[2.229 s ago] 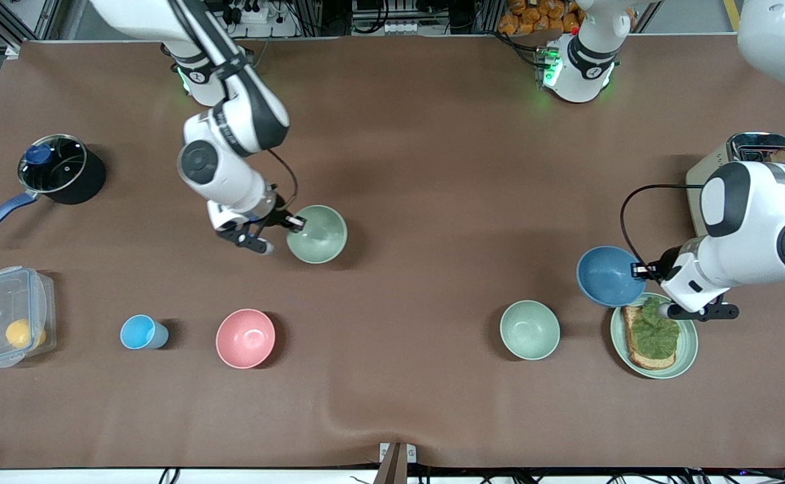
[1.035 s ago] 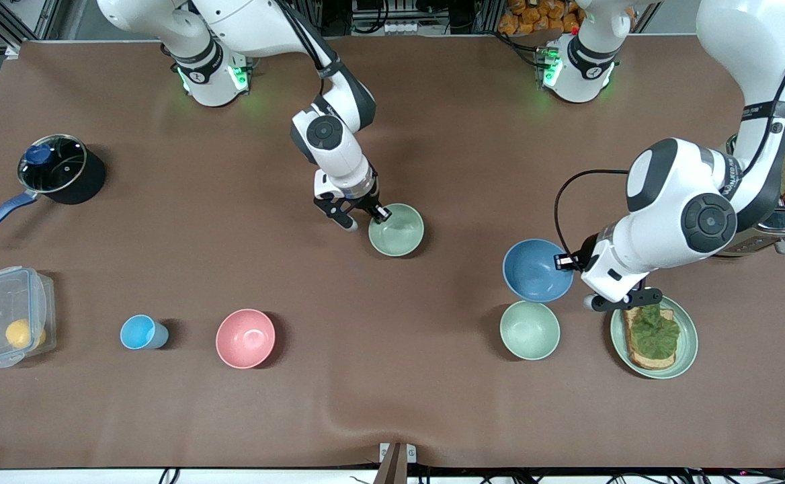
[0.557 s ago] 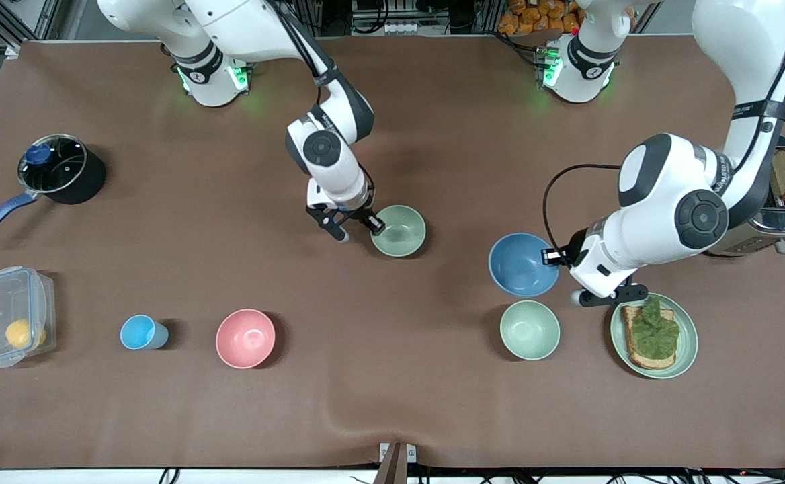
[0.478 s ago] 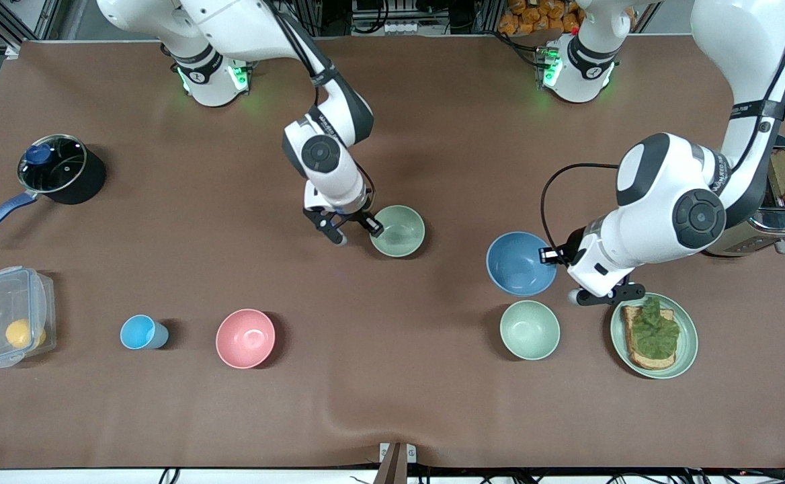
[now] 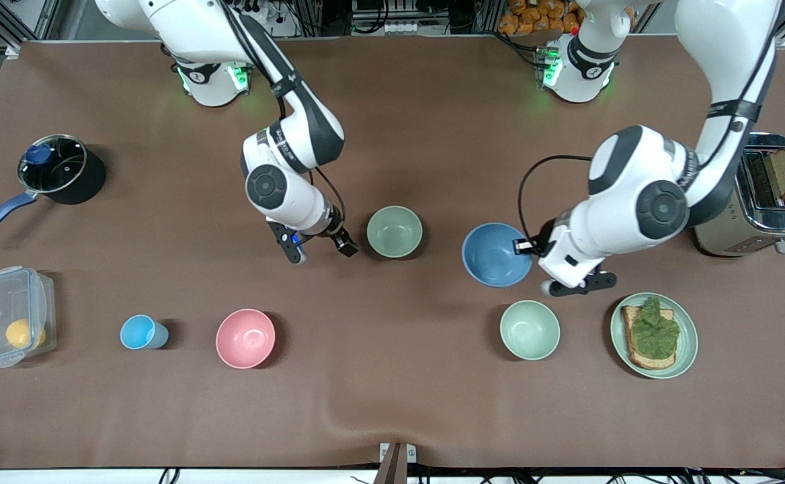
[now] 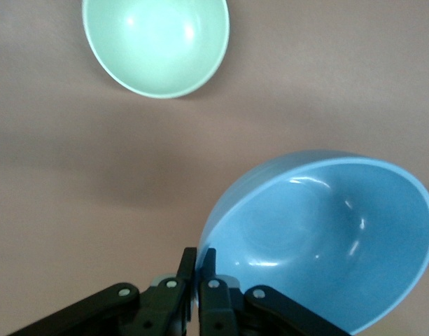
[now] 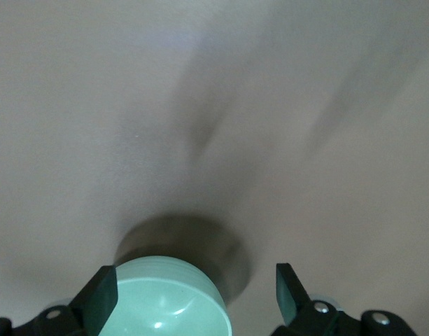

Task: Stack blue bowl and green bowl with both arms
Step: 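Slide the green bowl to mid-table with the right gripper while the left gripper follows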

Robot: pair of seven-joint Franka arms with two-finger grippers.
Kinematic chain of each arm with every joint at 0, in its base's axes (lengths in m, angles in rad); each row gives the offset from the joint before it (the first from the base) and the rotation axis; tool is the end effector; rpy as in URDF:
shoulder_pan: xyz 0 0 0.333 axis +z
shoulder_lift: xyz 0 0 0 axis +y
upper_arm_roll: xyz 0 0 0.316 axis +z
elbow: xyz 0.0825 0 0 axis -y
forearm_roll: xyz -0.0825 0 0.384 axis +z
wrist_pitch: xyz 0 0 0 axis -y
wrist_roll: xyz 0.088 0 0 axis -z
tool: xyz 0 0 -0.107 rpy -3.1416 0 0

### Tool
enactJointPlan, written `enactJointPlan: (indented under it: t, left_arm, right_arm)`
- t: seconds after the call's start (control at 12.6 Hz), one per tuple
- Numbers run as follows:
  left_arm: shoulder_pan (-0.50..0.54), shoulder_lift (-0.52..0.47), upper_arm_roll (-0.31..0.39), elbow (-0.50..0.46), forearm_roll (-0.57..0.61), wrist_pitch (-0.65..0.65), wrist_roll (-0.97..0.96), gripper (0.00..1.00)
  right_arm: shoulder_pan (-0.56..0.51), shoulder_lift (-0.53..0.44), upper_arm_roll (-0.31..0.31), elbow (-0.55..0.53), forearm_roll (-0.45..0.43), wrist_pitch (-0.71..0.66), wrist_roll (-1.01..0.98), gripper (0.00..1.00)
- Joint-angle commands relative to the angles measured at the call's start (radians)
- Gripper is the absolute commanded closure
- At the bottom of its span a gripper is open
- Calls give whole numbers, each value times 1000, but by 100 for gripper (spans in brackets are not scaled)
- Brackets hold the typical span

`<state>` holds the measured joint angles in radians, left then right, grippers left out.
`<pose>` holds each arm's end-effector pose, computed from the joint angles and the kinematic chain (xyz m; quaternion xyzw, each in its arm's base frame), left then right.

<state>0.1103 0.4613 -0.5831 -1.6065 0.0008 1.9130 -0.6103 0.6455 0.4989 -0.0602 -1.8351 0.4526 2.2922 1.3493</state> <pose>0.6072 -0.2570 0.3924 0.9876 0.0871 -0.0982 0.0857 0.5293 0.3655 0.2565 -0.8514 0.5019 0.1350 0.0707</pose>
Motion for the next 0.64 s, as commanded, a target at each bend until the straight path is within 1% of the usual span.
enactJointPlan:
  t: [0.0,0.16,0.24,0.32,0.48,0.56]
  left_arm:
    - [-59,11,-1,5,-21,3,-113,100]
    - [-99,31,-1,2,-21,40,-179,100]
    - [-118,37,-1,0,-21,55,-210,100]
    - [-133,39,0,-3,-19,64,-236,100]
    - [-155,48,0,-13,-21,89,-285,100]
    - [-167,52,0,-27,-21,113,-314,100]
  right_arm:
    - [-14,61,14,-3,113,102,-1,0]
    - [-6,113,16,-1,135,170,-1,0]
    - [-15,130,19,-1,167,180,-1,0]
    - [-4,142,17,-1,223,194,-7,0]
    - [0,168,19,-1,290,251,-19,0]
    - [0,167,22,-1,319,250,-19,0]
